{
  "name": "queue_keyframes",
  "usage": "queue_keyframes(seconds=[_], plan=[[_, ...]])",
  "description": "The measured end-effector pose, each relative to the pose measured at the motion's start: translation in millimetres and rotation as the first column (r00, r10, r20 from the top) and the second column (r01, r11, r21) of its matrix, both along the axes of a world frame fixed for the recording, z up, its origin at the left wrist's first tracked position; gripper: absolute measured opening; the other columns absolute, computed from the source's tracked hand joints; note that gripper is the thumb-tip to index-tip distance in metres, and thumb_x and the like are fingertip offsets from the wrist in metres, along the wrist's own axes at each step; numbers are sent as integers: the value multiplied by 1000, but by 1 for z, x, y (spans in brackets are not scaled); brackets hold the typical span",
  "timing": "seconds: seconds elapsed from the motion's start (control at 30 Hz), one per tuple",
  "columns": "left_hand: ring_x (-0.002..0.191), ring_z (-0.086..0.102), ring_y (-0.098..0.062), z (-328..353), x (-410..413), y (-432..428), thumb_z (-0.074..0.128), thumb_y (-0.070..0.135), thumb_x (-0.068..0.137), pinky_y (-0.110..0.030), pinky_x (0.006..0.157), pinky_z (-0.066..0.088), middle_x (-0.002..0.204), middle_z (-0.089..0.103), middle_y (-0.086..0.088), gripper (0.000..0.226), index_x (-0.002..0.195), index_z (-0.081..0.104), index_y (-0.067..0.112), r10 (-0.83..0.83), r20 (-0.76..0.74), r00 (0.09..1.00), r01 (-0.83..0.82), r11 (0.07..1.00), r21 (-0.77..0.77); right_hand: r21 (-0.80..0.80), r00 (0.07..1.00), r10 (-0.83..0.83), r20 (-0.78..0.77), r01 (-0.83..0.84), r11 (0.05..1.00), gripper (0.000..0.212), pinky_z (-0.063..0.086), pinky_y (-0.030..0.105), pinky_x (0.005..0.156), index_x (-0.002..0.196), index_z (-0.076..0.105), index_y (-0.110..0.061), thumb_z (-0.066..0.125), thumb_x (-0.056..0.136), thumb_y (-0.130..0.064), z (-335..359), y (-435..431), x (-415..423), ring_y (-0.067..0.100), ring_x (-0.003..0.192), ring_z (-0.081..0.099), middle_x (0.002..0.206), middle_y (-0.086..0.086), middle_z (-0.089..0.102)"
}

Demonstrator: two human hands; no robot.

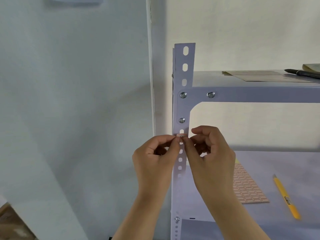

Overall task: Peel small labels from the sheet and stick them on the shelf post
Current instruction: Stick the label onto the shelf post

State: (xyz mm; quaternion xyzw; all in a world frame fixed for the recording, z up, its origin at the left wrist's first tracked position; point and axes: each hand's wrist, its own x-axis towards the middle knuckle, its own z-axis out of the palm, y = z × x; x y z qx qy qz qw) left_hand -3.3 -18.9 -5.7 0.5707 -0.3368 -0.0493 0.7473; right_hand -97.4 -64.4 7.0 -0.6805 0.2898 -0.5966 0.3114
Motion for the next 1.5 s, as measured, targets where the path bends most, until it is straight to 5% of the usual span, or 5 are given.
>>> queue_keyframes(seconds=[0.77, 1.07, 1.27, 1.5], plan=[[51, 59, -6, -1, 0, -2, 81, 4, 78, -11, 55, 44, 70, 75, 11, 18, 75, 79, 22, 77, 158, 984, -68, 996, -59, -136, 1000, -22, 9, 23, 990, 28, 42, 8, 57, 86, 56, -32, 77, 83, -14, -6, -7, 7, 17, 70, 60, 65, -11, 59], [54, 64, -7, 0, 3, -2, 82, 8, 77, -14, 56, 48, 68, 75, 11, 13, 75, 77, 19, 35, 147, 989, -31, 999, -29, -183, 999, -50, -13, 47, 982, 23, 42, 10, 60, 88, 60, -28, 73, 86, -9, -12, -10, 10, 11, 76, 61, 85, -9, 64], [44, 46, -8, 3, 15, -2, 85, 17, 76, -19, 53, 39, 48, 56, 9, 25, 79, 60, 20, -21, 128, 992, 16, 999, 33, -110, 999, 37, 27, -34, 993, 21, 50, 14, 62, 89, 62, -26, 71, 88, -6, -10, -10, 9, 8, 78, 67, 92, -17, 68], [92, 73, -17, 3, 21, -4, 75, 6, 86, -27, 77, 58, 103, 78, 3, 22, 103, 72, 20, -291, 19, 957, 291, 957, -19, -48, 989, 144, 45, -142, 989, 19, 56, 22, 72, 95, 65, -20, 72, 86, -4, -13, -18, 4, 14, 82, 70, 89, -11, 72]])
